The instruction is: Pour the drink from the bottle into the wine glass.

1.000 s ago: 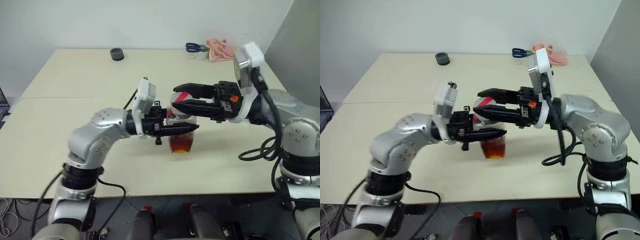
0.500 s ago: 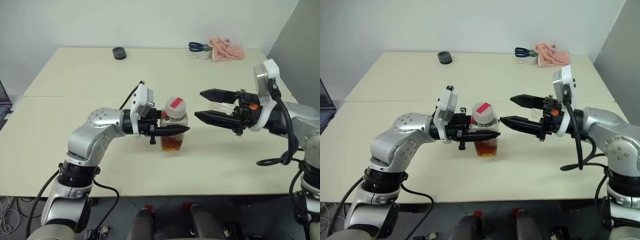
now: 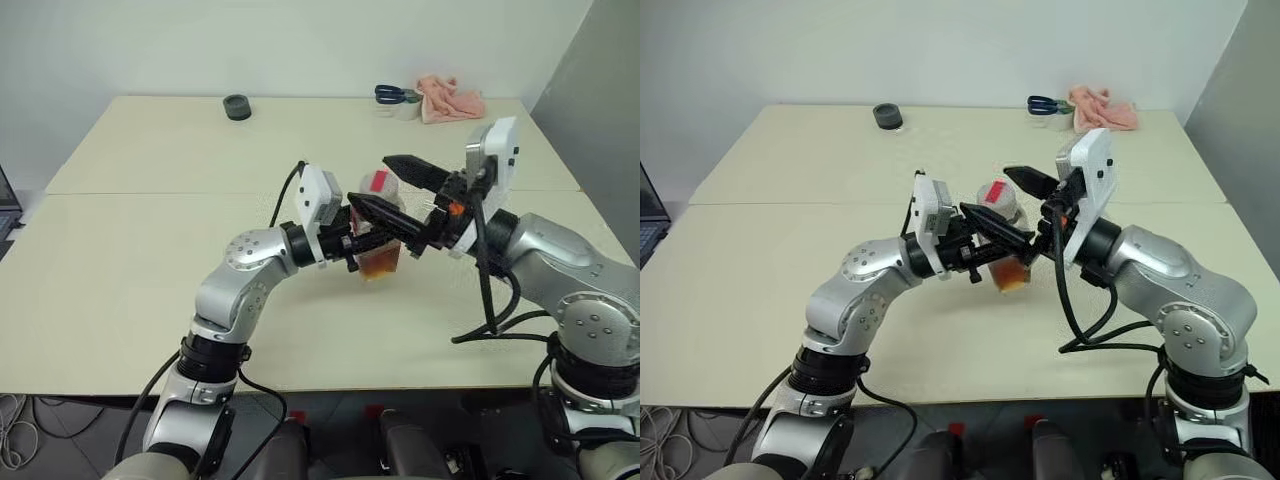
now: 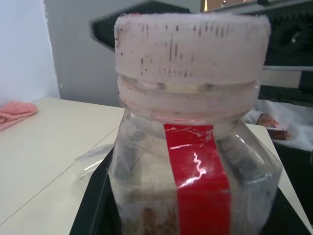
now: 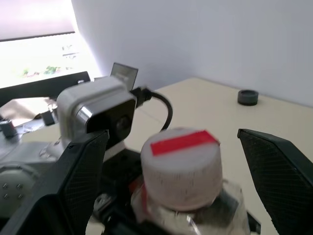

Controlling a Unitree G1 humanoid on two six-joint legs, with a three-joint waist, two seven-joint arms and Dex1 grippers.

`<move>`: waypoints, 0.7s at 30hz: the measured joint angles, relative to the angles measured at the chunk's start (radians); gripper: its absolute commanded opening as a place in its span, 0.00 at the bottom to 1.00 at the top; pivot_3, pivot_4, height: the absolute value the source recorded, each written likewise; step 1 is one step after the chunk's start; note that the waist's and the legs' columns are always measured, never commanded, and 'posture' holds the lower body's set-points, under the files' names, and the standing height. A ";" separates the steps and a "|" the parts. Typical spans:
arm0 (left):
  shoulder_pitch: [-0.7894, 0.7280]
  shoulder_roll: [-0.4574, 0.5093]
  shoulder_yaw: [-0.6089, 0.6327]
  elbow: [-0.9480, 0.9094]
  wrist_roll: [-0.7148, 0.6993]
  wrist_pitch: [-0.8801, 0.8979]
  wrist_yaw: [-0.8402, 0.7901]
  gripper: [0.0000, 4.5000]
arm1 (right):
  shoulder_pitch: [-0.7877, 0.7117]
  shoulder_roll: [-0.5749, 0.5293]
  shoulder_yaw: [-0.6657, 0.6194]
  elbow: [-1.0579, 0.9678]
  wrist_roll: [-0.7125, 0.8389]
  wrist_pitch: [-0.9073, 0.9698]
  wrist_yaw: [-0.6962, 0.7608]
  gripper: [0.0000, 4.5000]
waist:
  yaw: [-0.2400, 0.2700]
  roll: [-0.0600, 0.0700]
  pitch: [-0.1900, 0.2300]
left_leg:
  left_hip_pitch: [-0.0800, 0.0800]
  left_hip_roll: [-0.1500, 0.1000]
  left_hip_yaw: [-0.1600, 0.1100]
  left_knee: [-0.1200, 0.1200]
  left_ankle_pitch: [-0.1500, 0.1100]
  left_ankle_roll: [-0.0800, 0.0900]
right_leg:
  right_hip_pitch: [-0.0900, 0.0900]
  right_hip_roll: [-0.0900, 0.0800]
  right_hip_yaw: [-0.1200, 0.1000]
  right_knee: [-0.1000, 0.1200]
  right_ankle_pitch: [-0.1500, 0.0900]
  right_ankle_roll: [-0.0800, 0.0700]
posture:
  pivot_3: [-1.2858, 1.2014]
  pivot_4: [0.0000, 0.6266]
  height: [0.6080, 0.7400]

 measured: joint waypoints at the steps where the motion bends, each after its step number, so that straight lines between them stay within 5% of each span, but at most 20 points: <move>1: 0.000 0.001 0.000 0.000 0.001 -0.001 -0.001 0.38 | 0.000 0.006 0.008 0.000 -0.010 -0.007 -0.008 1.00 | 0.000 0.000 0.000 | 0.000 0.000 0.000 0.000 0.000 0.000 | 0.000 0.000 0.000 0.000 0.000 0.000 | 0.52 0.24 1.00; 5: 0.000 0.012 0.000 0.000 0.003 -0.004 -0.008 0.38 | 0.000 0.013 0.016 0.003 -0.023 -0.018 -0.010 0.86 | 0.000 0.000 0.000 | 0.000 0.000 0.000 0.000 0.000 0.000 | 0.000 0.000 0.000 0.001 0.000 0.000 | 0.52 0.24 1.00; 11: 0.000 0.019 0.000 0.019 0.006 -0.017 -0.016 0.38 | 0.000 0.005 0.019 0.013 -0.028 -0.020 0.016 0.40 | 0.000 0.000 0.000 | 0.000 0.000 0.000 0.000 0.000 0.000 | 0.000 0.000 0.000 0.000 0.000 0.000 | 0.52 0.24 1.00; 18: 0.003 0.027 0.002 0.011 -0.004 -0.007 -0.022 0.38 | -0.010 -0.002 0.016 0.033 -0.019 -0.021 0.059 0.40 | -0.001 0.000 0.000 | 0.000 0.000 0.000 0.000 0.000 0.000 | 0.000 0.000 0.000 0.001 0.000 0.000 | 0.52 0.24 1.00; 21: 0.013 0.080 0.016 -0.053 -0.083 0.061 -0.080 0.38 | -0.072 -0.060 0.015 0.111 0.029 -0.023 0.236 0.40 | -0.005 0.001 0.001 | 0.001 0.000 0.000 0.000 0.000 0.000 | 0.000 0.001 0.000 0.001 0.000 0.000 | 0.52 0.24 1.00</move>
